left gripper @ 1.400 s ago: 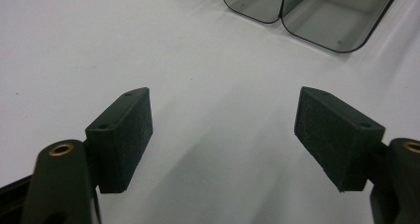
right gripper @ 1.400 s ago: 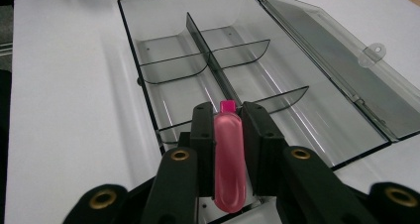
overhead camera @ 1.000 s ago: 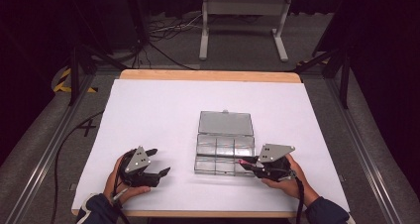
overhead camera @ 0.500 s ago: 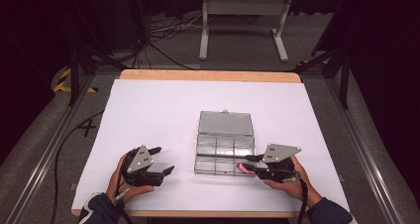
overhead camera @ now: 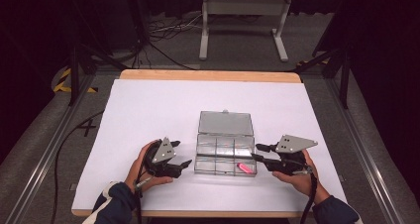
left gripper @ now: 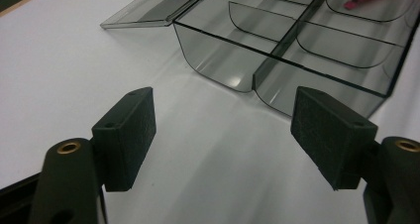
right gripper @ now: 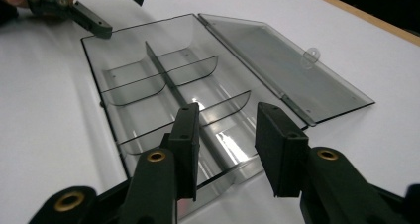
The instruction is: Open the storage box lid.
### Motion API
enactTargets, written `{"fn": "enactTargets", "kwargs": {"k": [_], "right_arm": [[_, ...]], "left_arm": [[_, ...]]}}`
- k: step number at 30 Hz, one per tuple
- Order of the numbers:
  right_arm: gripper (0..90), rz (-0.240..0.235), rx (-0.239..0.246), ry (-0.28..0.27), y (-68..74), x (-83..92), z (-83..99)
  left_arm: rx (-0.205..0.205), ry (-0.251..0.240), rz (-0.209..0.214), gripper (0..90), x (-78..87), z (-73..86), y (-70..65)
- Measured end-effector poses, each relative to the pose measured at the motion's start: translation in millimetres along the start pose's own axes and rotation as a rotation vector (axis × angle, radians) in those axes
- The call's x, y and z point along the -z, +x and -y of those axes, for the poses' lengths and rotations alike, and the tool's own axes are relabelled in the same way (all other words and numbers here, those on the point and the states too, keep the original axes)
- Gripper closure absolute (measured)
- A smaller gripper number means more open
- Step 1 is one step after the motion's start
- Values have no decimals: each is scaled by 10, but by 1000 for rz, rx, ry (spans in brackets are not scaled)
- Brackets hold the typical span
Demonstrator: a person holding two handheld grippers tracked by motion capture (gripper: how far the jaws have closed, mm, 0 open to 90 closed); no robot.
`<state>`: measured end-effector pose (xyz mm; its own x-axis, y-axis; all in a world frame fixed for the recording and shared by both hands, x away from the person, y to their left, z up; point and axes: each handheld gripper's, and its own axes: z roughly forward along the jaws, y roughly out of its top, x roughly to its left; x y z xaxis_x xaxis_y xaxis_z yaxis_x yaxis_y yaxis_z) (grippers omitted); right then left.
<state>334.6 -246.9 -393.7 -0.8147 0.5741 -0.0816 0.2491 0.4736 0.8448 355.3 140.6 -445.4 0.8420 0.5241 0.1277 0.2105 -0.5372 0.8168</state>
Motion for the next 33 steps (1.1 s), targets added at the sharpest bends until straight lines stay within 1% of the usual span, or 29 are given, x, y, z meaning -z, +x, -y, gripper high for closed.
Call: {"fn": "enactTargets", "kwargs": {"k": [1, 4, 6, 8, 10, 11, 12, 15, 17, 19, 20, 21, 23, 24, 26, 28, 30, 31, 32, 33], "right_arm": [[609, 10, -9, 0, -26, 1, -5], [577, 34, -44, -14, -138, 9, -18], [566, 59, -80, -16, -244, 4, -22], [560, 48, -119, -4, -338, -14, -18], [554, 67, -140, 11, -435, -44, -19], [551, 76, -162, 14, -485, -59, -21], [547, 72, -184, 11, -535, -76, -25], [545, 71, -219, 25, -646, -161, -51], [542, 59, -234, 47, -697, -256, -74], [539, 52, -257, 65, -734, -355, -89], [540, 54, -259, 73, -745, -391, -92], [540, 54, -259, 73, -745, -391, -92], [548, 48, -282, 85, -781, -498, -91], [549, 53, -291, 93, -795, -540, -89], [556, 40, -325, 97, -837, -616, -78], [556, 40, -344, 105, -867, -667, -71], [556, 55, -363, 112, -901, -693, -63], [558, 52, -376, 108, -922, -703, -56], [558, 36, -389, 105, -941, -716, -46], [556, 36, -397, 113, -948, -730, -39]], "left_arm": [[2, -3, 0, 264, -31, -7, -2], [-8, 10, 7, 267, -76, -17, -4], [-9, 15, 3, 268, -103, -19, -11], [-8, 18, 6, 275, -105, -18, -2], [0, 12, 14, 276, -110, -12, 4], [0, 12, 15, 276, -110, -12, 6], [0, 12, 16, 276, -110, -11, 7], [-2, 10, 19, 276, -112, -9, 14], [-1, 10, 24, 280, -113, -9, 13], [-10, 10, 18, 277, -112, -12, 8], [-10, 10, 19, 278, -112, -12, 11], [-10, 10, 19, 276, -112, -12, 11], [-13, 13, 18, 267, -118, -11, 11], [-12, 14, 18, 269, -121, -10, 12], [-14, 19, 15, 269, -121, -13, 11], [-15, 18, 16, 274, -117, -12, 2], [-8, 16, 19, 270, -121, -11, 9], [-8, 16, 17, 264, -121, -11, 7], [-8, 15, 17, 265, -122, -10, 7], [-7, 16, 20, 265, -121, -9, 10]]}}
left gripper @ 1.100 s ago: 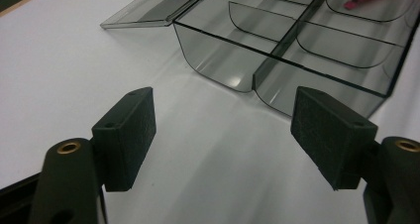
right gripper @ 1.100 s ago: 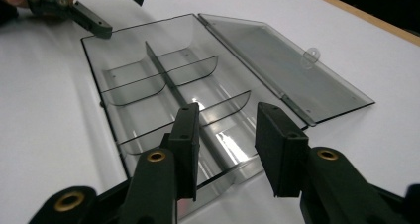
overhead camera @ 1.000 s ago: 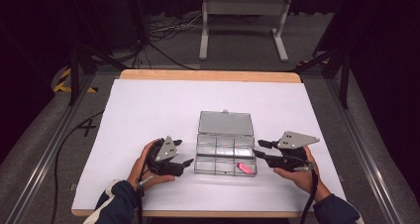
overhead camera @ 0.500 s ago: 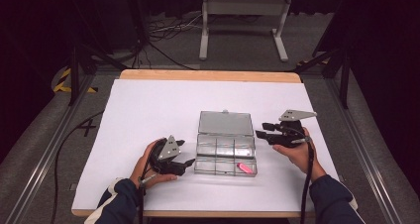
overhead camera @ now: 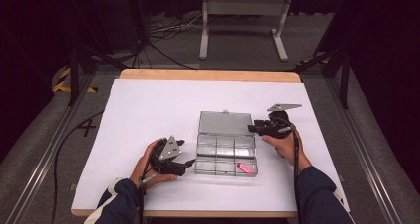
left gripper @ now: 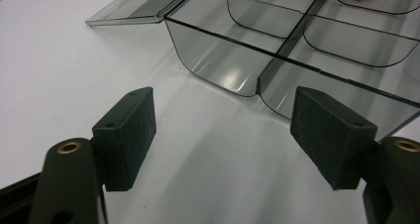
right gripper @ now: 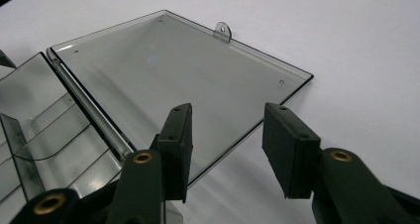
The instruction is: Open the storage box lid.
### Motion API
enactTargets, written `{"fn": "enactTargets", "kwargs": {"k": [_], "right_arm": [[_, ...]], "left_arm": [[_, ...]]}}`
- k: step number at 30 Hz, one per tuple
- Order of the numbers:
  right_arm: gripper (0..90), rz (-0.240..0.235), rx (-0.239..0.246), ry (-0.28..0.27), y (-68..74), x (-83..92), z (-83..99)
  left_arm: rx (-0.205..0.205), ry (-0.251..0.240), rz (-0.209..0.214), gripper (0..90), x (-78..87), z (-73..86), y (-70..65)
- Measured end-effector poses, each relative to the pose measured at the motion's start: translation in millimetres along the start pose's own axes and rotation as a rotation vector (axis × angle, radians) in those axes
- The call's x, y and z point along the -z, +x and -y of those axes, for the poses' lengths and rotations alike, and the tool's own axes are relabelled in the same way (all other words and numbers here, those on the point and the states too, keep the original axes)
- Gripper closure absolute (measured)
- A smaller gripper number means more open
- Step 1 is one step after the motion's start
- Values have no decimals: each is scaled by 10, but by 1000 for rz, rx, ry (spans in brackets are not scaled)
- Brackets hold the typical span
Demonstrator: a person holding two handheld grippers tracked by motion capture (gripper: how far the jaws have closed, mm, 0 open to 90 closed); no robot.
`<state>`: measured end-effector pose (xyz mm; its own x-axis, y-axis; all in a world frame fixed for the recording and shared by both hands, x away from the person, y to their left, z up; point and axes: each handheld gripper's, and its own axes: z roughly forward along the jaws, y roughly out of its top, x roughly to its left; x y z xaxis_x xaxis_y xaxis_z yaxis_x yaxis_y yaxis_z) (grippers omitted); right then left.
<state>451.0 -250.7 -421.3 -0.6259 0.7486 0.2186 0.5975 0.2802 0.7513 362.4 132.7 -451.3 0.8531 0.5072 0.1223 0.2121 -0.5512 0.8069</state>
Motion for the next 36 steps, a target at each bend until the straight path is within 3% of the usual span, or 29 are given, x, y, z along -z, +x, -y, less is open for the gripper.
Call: {"fn": "enactTargets", "kwargs": {"k": [6, 15, 17, 19, 21, 24, 25, 27, 29, 33, 35, 36], "right_arm": [[532, -28, -55, 7, -67, -55, 10], [461, -114, -210, 21, -181, -148, 23], [452, -119, -223, 24, -189, -157, 23], [448, -134, -231, 22, -208, -166, 30], [441, -152, -263, 14, -236, -175, 55], [438, -163, -272, 11, -251, -180, 66], [438, -165, -272, 11, -255, -181, 68], [439, -167, -271, 10, -257, -182, 68], [441, -172, -272, 8, -262, -185, 70], [441, -169, -256, 9, -256, -181, 64], [442, -166, -255, 8, -251, -180, 65], [442, -166, -255, 6, -251, -180, 67]], "left_arm": [[0, 0, -3, 264, 0, -1, -3], [-5, 7, -8, 262, -11, -2, 5], [-4, 5, -12, 264, -29, -14, 28], [32, -5, -6, 297, -61, -72, 139], [120, -50, 15, 318, -80, -161, 307], [203, -73, 41, 310, -129, -262, 447], [225, -87, 68, 315, -162, -299, 486], [217, -85, 69, 316, -195, -318, 494], [220, -53, 74, 317, -266, -344, 512], [266, -63, 96, 353, -348, -354, 579], [293, -65, 131, 358, -401, -359, 609], [310, -40, 159, 357, -437, -359, 624]]}}
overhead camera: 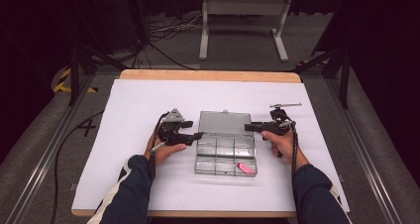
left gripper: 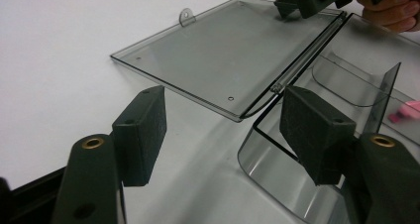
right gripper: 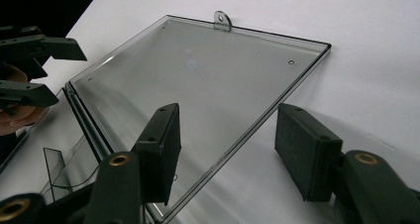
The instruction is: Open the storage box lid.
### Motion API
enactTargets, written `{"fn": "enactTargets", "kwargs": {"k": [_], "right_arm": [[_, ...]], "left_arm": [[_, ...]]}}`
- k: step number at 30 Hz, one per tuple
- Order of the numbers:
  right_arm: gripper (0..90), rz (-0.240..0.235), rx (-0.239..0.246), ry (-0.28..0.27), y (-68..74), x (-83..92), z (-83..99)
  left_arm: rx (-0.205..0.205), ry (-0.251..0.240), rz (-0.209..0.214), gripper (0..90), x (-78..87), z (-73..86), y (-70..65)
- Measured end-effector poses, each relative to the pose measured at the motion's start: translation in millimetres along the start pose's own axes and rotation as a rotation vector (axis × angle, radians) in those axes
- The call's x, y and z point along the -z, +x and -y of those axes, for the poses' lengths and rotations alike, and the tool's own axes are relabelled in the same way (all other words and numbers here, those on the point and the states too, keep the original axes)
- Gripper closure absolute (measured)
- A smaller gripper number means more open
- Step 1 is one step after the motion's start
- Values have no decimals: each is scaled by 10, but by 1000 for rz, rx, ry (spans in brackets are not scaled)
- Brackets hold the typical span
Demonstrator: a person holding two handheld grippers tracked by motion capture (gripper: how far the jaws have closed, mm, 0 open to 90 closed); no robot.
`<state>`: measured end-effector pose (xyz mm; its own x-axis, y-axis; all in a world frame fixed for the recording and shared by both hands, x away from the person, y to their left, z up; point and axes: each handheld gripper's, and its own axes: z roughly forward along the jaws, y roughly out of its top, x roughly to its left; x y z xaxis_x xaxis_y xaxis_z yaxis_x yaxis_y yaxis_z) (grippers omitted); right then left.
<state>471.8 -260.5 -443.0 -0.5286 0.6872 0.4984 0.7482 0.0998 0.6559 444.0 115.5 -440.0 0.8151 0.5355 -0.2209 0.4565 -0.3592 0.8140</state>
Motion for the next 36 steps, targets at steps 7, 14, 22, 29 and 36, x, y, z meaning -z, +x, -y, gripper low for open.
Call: {"fn": "enactTargets", "kwargs": {"k": [7, 14, 22, 29, 36], "right_arm": [[440, -28, -27, -8, -41, -7, 17], [440, -57, -45, -14, -79, -12, 36], [444, -64, -45, -24, -83, -13, 43], [539, -44, 7, -58, -68, 35, 60], [555, -54, 17, -62, -76, 55, 77]], "left_arm": [[44, 20, 63, 327, -109, -62, 28], [84, 22, 77, 296, -181, -39, 78], [103, 0, 84, 298, -165, -123, 87], [111, 20, 73, 294, -170, -134, 95], [143, 48, 89, 250, -213, -126, 115]]}}
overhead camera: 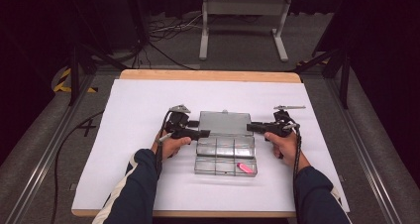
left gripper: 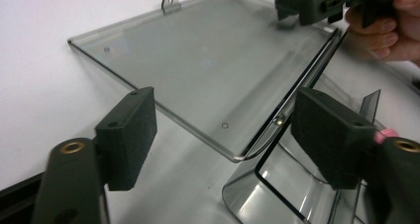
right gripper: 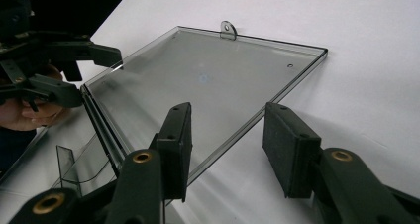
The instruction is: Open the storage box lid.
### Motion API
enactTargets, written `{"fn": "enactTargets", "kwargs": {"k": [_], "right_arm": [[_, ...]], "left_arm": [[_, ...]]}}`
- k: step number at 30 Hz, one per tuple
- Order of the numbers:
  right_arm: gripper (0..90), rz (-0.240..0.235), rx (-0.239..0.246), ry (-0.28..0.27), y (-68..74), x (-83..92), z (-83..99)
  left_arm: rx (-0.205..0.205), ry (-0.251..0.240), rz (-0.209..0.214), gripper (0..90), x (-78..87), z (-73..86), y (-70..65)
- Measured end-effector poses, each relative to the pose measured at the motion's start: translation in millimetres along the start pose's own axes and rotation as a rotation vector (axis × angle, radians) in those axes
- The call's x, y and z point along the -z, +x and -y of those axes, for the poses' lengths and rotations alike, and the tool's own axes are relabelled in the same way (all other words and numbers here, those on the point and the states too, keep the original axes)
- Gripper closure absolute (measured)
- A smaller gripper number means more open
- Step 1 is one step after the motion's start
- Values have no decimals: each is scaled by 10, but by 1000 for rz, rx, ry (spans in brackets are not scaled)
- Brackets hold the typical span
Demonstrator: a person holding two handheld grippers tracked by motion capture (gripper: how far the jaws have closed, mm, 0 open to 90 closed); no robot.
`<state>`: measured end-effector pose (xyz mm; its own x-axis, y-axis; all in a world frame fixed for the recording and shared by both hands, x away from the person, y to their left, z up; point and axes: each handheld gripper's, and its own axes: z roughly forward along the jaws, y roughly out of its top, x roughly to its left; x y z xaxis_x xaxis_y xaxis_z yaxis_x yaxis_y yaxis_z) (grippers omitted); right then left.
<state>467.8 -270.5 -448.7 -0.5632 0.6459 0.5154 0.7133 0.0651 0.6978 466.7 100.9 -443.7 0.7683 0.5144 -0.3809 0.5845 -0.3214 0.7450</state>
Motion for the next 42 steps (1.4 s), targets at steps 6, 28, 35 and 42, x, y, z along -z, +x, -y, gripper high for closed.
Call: {"fn": "enactTargets", "kwargs": {"k": [6, 28, 35, 42], "right_arm": [[477, -33, -72, 33, -36, -36, -7], [556, -23, 53, -42, 92, -3, -16], [628, -25, 119, -84, 153, 54, -23], [667, -39, 166, -108, 173, 97, -28]], "left_arm": [[24, 38, 41, 259, -53, 29, 22], [-121, 27, -63, 296, 53, 7, -172], [-140, -22, -88, 379, 103, 17, -192], [-236, -10, -78, 434, 280, 105, -267]]}}
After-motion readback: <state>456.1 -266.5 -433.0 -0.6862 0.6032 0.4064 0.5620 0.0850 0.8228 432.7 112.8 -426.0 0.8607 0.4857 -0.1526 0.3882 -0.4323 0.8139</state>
